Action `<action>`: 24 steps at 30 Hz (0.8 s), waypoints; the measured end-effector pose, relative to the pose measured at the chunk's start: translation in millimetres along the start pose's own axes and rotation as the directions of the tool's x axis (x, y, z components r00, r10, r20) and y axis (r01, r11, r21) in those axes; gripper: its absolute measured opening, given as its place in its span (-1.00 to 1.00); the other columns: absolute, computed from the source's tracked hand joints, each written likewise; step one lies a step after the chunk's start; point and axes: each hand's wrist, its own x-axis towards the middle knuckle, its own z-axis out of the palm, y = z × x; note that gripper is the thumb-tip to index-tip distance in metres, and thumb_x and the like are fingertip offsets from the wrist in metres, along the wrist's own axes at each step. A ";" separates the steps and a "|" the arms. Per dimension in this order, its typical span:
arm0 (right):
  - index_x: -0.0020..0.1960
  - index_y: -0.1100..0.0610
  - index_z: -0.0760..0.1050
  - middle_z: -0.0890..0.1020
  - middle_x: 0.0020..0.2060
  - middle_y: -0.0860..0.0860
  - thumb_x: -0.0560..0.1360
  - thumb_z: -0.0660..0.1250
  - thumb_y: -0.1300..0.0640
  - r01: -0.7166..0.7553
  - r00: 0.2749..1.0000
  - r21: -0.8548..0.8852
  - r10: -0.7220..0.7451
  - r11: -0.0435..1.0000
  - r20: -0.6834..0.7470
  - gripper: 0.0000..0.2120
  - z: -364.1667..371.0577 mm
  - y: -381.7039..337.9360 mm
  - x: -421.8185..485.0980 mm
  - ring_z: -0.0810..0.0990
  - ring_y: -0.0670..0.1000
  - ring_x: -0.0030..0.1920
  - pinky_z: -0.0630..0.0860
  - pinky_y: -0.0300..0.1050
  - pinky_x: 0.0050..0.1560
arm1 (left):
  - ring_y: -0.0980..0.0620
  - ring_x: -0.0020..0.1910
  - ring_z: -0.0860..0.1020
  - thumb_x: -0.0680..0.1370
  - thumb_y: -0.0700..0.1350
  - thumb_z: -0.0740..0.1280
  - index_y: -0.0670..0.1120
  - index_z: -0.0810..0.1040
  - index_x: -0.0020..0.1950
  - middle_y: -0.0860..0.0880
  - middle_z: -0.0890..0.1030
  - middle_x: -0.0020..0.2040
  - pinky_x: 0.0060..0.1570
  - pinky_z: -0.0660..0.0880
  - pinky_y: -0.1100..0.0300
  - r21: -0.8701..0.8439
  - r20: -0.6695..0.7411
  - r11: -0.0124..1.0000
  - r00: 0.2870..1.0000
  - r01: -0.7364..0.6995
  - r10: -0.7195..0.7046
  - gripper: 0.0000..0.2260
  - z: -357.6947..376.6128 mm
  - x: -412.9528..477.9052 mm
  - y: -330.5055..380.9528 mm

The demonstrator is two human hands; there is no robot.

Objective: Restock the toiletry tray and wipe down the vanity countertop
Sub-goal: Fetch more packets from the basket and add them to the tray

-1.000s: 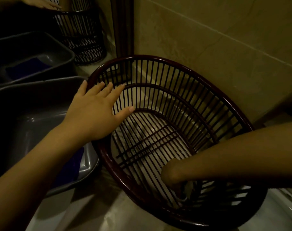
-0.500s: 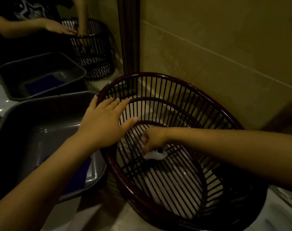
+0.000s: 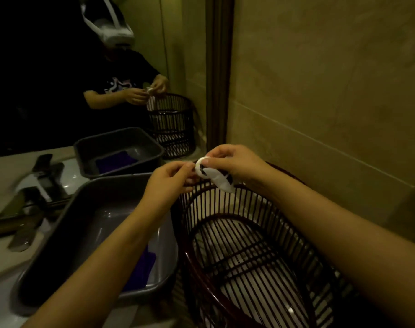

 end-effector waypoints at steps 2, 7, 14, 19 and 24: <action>-0.05 0.13 0.58 0.58 -0.27 -0.03 0.43 0.40 0.06 0.055 0.998 -0.010 -0.055 0.998 0.007 -0.84 11.9 -10.5 -2.4 0.54 -0.13 -0.27 0.44 -0.46 -0.47 | 0.12 -0.23 0.65 0.54 -0.06 0.25 -0.03 0.60 -0.04 0.00 0.67 -0.22 -0.23 0.59 0.28 -0.074 -0.023 0.997 1.000 0.007 -0.008 -0.86 -7.1 -5.5 5.7; -0.01 0.12 0.56 0.57 -0.21 -0.04 0.49 0.32 0.01 0.174 0.985 -0.076 -0.173 0.982 0.014 -0.80 54.0 -30.7 3.1 0.53 -0.12 -0.19 0.43 -0.32 -0.29 | -0.01 -0.14 0.67 0.55 -0.07 0.25 -0.10 0.58 0.03 -0.14 0.67 -0.08 -0.19 0.61 0.21 -0.160 -0.064 0.985 0.996 0.057 -0.068 -0.82 -38.3 -21.0 9.8; 0.24 0.09 0.39 0.43 -0.14 -0.08 0.54 0.14 0.17 0.048 0.987 0.112 -0.064 0.993 0.147 -0.73 125.7 -67.6 17.3 0.47 -0.07 -0.13 0.56 -0.11 -0.09 | -0.05 -0.27 0.67 0.55 -0.20 0.18 -0.18 0.48 -0.05 -0.18 0.62 -0.15 -0.38 0.59 0.22 -0.482 -0.374 0.875 0.892 0.046 -0.253 -0.89 -105.1 -63.2 9.1; 0.32 0.14 0.28 0.42 0.08 0.10 0.47 0.28 0.34 0.117 0.941 0.127 -0.150 0.985 0.304 -0.55 188.6 -90.5 9.0 0.53 0.10 0.07 0.58 -0.12 -0.03 | 0.01 -0.33 0.49 0.54 0.05 0.17 -0.11 0.52 -0.09 -0.14 0.60 -0.19 -0.38 0.43 0.21 -0.395 -0.450 0.908 0.833 0.139 -0.324 -0.74 -175.5 -102.4 4.9; 0.27 0.14 0.34 0.41 0.06 0.04 0.45 0.34 0.33 0.180 0.919 0.178 -0.230 0.967 0.320 -0.57 277.9 -124.1 -11.2 0.52 0.01 -0.01 0.58 -0.21 -0.12 | 0.06 -0.30 0.51 0.47 0.10 0.31 -0.08 0.60 -0.04 -0.03 0.58 -0.24 -0.43 0.47 0.31 -0.214 -0.449 0.956 0.849 0.200 -0.278 -0.74 -251.9 -154.3 -2.3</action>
